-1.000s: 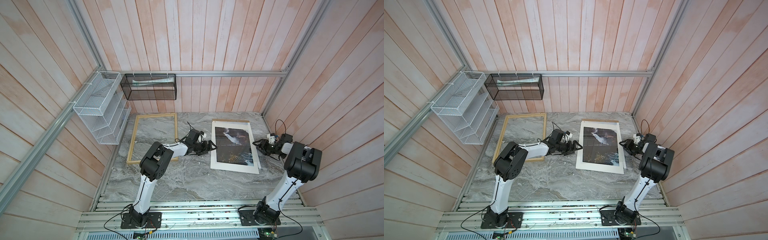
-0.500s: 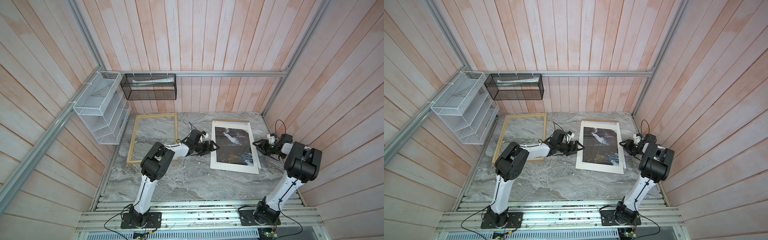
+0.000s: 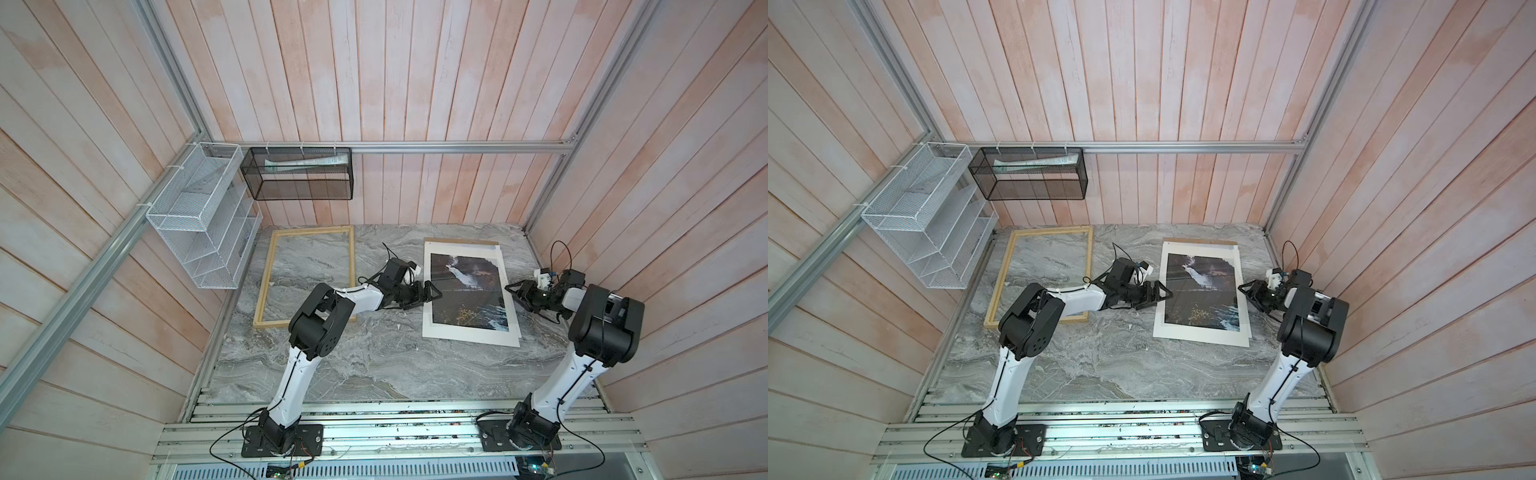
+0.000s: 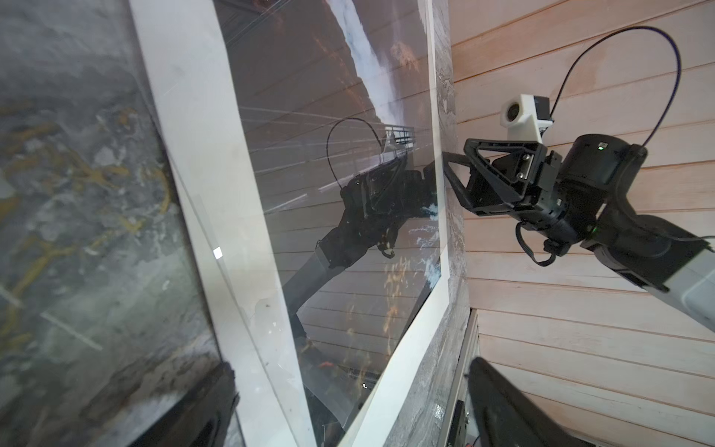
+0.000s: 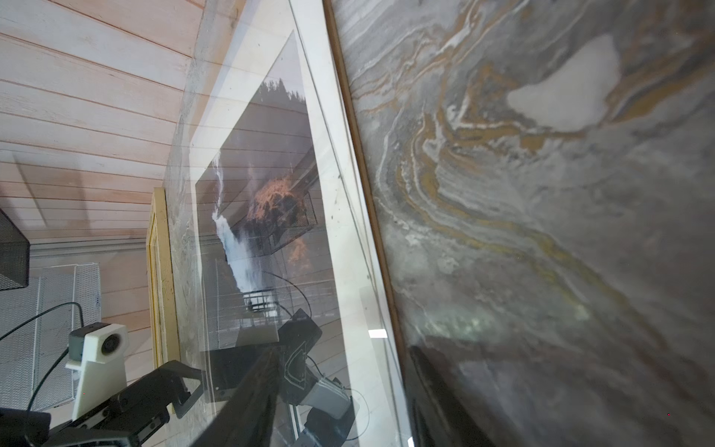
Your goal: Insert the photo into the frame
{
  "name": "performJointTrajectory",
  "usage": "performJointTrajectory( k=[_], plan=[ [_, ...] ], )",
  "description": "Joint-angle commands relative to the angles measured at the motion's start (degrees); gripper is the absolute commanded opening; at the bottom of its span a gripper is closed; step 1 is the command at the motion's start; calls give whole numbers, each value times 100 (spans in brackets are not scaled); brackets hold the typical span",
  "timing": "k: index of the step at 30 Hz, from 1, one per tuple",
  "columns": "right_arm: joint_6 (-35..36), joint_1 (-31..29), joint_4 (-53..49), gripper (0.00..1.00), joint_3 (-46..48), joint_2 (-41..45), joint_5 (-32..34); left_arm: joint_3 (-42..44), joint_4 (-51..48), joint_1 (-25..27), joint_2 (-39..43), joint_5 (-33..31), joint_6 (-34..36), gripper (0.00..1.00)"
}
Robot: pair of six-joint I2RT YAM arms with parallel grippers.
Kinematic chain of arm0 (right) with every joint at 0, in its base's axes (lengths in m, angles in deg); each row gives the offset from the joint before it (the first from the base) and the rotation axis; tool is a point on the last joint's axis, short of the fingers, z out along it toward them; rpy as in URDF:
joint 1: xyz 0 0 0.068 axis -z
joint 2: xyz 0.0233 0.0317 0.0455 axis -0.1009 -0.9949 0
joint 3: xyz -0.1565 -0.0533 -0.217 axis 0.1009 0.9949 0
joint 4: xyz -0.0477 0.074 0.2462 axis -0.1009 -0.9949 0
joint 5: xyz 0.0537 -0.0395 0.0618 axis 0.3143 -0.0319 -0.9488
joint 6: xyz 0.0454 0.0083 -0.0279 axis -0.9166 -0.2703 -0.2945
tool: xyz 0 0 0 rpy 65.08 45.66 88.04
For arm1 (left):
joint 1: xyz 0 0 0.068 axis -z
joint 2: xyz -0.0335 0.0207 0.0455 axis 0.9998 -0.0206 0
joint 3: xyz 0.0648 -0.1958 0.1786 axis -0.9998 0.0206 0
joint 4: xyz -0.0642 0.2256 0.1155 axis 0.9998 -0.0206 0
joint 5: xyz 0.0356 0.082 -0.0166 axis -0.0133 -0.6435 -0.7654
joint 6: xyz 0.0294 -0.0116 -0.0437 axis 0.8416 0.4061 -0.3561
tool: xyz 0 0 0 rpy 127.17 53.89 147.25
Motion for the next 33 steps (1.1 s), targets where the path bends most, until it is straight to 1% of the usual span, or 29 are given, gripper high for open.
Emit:
performJointTrajectory(
  k=[1,9,14,17,21,33],
  plan=[
    [-118,-39,10,54,85,193,-374,-54,-291,89,-297,-100,111,95],
    [-223,-36,116,53,188,461,-543,-72,-262,106,-356,-24,94,95],
    [-417,-38,305,53,254,476,-815,-46,-218,102,-378,23,94,95],
    [-549,-42,374,52,264,555,-907,-4,-154,106,-387,115,25,95],
    [-548,-58,449,52,401,746,-885,12,66,106,-512,323,-109,95],
    [-649,-159,668,52,514,642,-1031,-80,-59,106,-566,140,-91,95]
  ],
)
